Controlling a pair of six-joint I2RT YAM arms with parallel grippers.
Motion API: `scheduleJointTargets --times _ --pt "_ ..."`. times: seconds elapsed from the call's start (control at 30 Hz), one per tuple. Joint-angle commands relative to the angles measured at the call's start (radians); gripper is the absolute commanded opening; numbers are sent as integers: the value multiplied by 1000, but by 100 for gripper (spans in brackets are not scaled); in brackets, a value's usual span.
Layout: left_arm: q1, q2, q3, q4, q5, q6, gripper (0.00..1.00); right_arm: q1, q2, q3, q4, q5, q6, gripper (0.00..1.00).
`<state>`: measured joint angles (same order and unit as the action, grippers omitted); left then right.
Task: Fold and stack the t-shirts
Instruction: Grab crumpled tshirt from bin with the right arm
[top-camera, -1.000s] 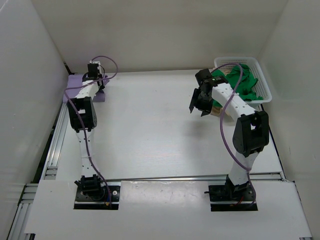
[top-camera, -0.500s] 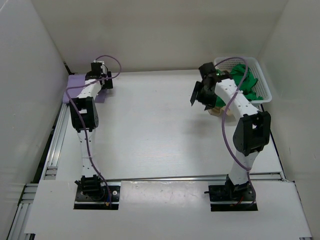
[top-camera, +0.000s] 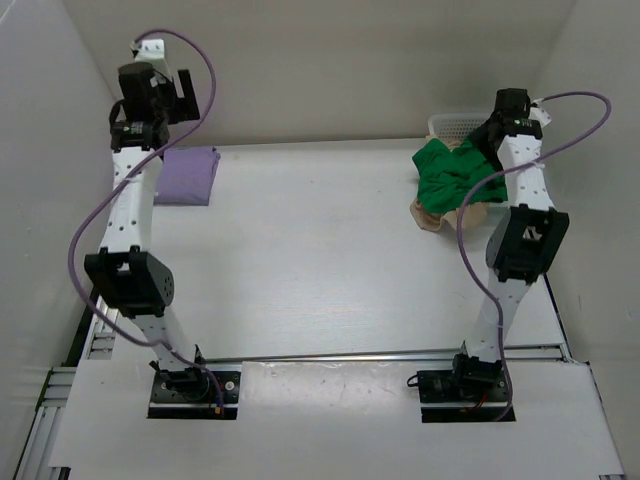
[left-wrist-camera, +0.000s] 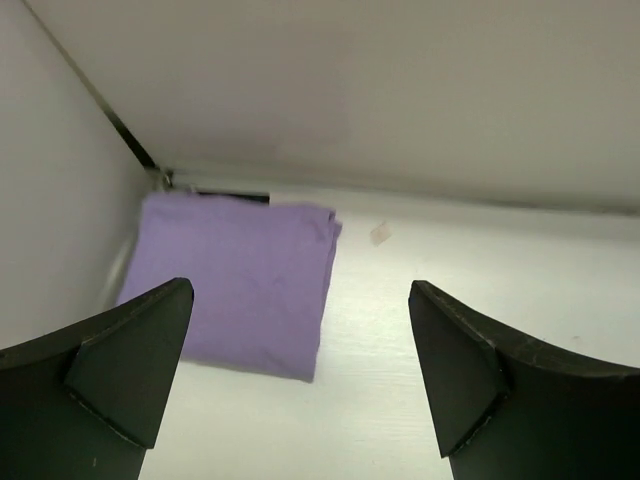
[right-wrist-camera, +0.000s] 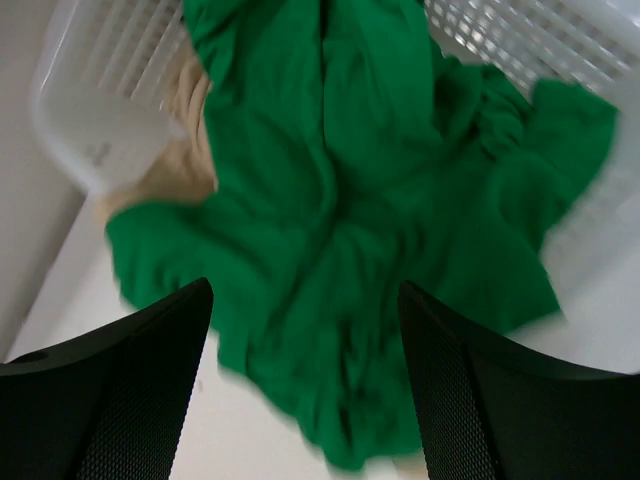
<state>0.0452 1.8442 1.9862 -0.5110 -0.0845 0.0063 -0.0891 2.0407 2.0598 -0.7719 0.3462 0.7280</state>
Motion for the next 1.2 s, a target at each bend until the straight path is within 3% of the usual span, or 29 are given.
scheduleJointTargets --times 0.0,0.07,0.17,0.27,0.4,0.43,0.47,0.53,0.83,1.17 --pt "-5 -34 34 -180 34 -6 100 3 188 133 57 -4 65 78" --pt "-5 -25 43 -277 5 -6 100 3 285 221 48 -4 65 78" --pt "-5 -78 -31 -310 5 -6 100 3 323 189 74 33 117 77" --pt "-5 -118 -84 -320 -10 -6 100 -18 363 180 86 14 137 69" --pt "15 -180 -133 -342 -66 -6 100 -18 372 158 126 -55 123 40" --pt "15 -189 -133 -342 -75 -6 100 -18 372 158 135 -81 111 20" --pt "24 -198 -148 -353 -99 -6 100 -18 362 158 135 -81 102 10" --pt "24 -223 -162 -353 -119 -6 100 -28 322 126 135 -81 102 0" --pt "33 -302 -227 -371 -182 -6 100 -28 53 72 226 45 -62 0" --pt "76 -395 -306 -371 -222 -6 100 -28 -194 103 330 4 -148 0"
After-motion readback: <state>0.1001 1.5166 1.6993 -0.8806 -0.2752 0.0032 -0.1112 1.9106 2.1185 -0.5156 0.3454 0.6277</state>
